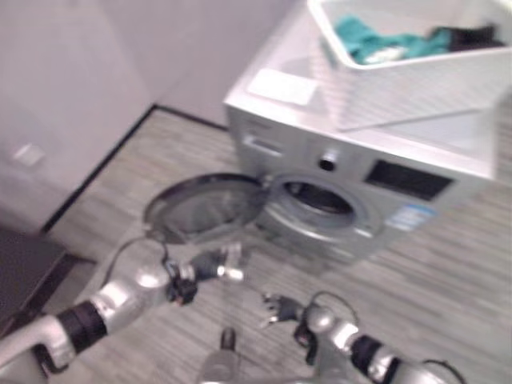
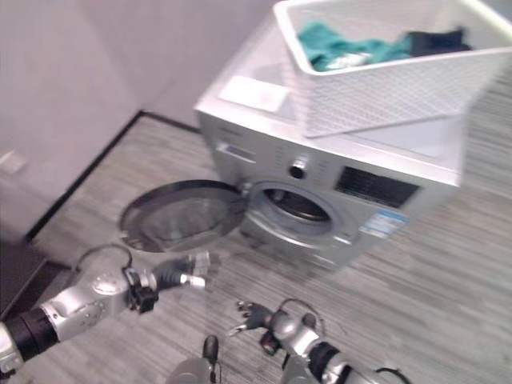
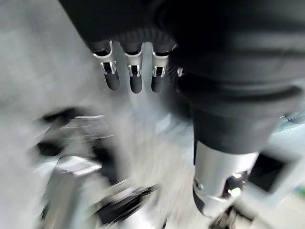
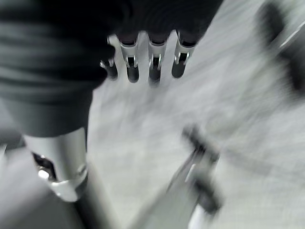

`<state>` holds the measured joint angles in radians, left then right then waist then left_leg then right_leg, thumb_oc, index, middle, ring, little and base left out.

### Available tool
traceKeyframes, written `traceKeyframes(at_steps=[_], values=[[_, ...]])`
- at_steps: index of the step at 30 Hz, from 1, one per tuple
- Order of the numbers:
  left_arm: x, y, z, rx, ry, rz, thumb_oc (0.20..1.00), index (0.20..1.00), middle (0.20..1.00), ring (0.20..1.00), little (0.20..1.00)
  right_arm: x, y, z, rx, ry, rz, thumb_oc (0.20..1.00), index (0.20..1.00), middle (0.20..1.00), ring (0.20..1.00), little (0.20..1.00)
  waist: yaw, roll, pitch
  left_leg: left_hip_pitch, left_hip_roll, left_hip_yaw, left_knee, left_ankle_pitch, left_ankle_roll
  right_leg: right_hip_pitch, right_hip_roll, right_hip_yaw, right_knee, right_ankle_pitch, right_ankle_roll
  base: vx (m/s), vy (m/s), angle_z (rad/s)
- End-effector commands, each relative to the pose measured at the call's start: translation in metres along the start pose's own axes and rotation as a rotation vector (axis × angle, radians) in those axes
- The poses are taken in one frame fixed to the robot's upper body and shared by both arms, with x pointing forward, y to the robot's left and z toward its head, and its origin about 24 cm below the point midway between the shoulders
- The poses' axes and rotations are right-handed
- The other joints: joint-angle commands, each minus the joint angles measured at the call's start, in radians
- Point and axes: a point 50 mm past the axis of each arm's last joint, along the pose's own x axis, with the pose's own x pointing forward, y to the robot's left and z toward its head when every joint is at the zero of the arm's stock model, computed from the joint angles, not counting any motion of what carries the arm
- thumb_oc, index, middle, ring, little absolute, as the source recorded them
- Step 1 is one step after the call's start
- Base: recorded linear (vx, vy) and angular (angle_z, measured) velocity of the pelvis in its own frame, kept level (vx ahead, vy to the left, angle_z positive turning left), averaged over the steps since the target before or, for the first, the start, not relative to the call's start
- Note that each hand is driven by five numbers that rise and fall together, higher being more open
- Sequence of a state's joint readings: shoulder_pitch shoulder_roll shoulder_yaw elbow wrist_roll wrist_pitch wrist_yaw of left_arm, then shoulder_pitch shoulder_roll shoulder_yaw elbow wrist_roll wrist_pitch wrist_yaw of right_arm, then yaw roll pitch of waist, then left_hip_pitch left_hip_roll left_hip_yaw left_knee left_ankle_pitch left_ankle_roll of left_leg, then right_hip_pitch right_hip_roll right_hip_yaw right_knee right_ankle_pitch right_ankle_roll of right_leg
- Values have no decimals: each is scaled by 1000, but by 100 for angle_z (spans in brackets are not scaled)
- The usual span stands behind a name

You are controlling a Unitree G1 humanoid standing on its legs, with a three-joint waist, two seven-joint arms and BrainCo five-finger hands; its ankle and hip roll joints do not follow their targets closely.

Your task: Grab the laundry basket,head to the washer,open it,put in the laundry and shut it.

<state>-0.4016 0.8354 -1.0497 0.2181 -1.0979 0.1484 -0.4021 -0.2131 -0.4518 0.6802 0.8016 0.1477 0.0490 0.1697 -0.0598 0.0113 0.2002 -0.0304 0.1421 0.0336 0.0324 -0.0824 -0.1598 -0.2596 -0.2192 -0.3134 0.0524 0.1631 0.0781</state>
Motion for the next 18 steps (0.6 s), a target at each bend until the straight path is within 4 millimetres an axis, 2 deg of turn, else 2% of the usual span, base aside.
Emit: traceKeyframes(at_steps=[1,2,3,4,6,7,8,9,10,11,12,13,14,16,18], values=[[-2,0,28,156,-28,-83,1000,1000,1000,1000,1000,-10,-19,0,-47,-51,-87,1000,1000,1000,1000,1000,-24,-36,36,0,22,39,3,-39,61,53,-72,68,82,-122,125,13,-3,-47],[9,9,29,195,-11,-43,1000,1000,1000,1000,1000,-23,-37,-17,-43,-11,-162,1000,1000,1000,1000,1000,-54,-52,36,6,27,59,0,-41,61,36,-64,89,80,-117,127,2,-5,-51],[17,14,32,230,6,-17,1000,1000,1000,1000,1000,-28,-45,-21,-30,-3,-196,1000,1000,1000,1000,1000,-72,-62,36,6,28,68,0,-41,60,23,-61,98,81,-114,126,3,-5,-48],[17,14,32,230,6,-19,1000,1000,1000,1000,1000,-29,-46,-21,-30,-2,-197,1000,1000,1000,1000,1000,-71,-61,35,5,28,69,0,-41,60,22,-60,98,81,-114,126,-12,-20,-22],[29,42,37,332,68,158,1000,1000,1000,1000,1000,-38,-58,-26,39,-14,-267,1000,1000,1000,1000,1000,-105,-89,45,-8,33,84,9,-40,58,-11,-52,125,86,-109,123,-40,-20,-31],[30,50,38,368,104,207,1000,1000,1000,1000,1000,-40,-59,-27,61,-18,-277,1000,1000,1000,1000,1000,-111,-95,49,-16,33,87,14,-40,58,-22,-48,132,87,-108,121,-43,-7,-37],[30,50,38,368,104,206,1000,1000,1000,1000,1000,-40,-59,-27,61,-18,-277,1000,1000,1000,1000,1000,-111,-95,49,-16,33,87,14,-40,58,-22,-48,133,87,-108,121,-88,-67,-29],[19,83,38,485,246,435,1000,1000,1000,1000,1000,-43,-62,-24,126,-56,-301,1000,1000,1000,1000,1000,-131,-127,60,-52,36,87,38,-36,54,-53,-37,146,81,-99,113,-18,-76,-24],[7,97,35,497,297,529,1000,1000,1000,1000,1000,-44,-62,-24,141,-67,-304,1000,1000,1000,1000,1000,-133,-128,63,-50,45,81,44,-52,49,-54,-25,150,87,-114,118,-83,-85,-13],[7,97,35,499,296,529,1000,1000,1000,1000,1000,-44,-62,-24,141,-68,-306,1000,1000,1000,1000,1000,-135,-136,62,-64,37,85,46,-34,52,-64,-32,149,80,-96,110,32,-44,-19],[-7,109,35,520,350,623,1000,1000,1000,1000,1000,-46,-63,-24,146,-76,-310,1000,1000,1000,1000,1000,-136,-137,66,-63,49,79,52,-50,47,-63,-22,149,84,-110,115,-62,-80,-23],[-40,130,40,562,445,802,1000,1000,1000,1000,1000,-50,-66,-19,148,-108,-317,1000,1000,1000,1000,1000,-142,-156,76,-90,55,73,65,-44,41,-78,-15,148,83,-105,110,2,-71,-21],[-40,130,40,562,445,802,1000,1000,1000,1000,1000,-50,-66,-19,148,-108,-317,1000,1000,1000,1000,1000,-142,-156,76,-91,55,73,66,-44,41,-78,-15,147,83,-105,110,-70,-71,-6],[-78,147,44,591,556,963,1000,1000,1000,1000,1000,-54,-67,-13,157,-148,-323,1000,1000,1000,1000,1000,-146,-173,85,-121,64,65,83,-40,37,-91,-9,148,80,-100,105,-55,-61,3],[-113,157,57,572,585,1100,1000,1000,1000,1000,1000,-58,-68,-7,142,-186,-319,1000,1000,1000,1000,1000,-153,-190,97,-152,74,53,100,-36,32,-101,-4,140,75,-96,100,-66,-89,-1]])
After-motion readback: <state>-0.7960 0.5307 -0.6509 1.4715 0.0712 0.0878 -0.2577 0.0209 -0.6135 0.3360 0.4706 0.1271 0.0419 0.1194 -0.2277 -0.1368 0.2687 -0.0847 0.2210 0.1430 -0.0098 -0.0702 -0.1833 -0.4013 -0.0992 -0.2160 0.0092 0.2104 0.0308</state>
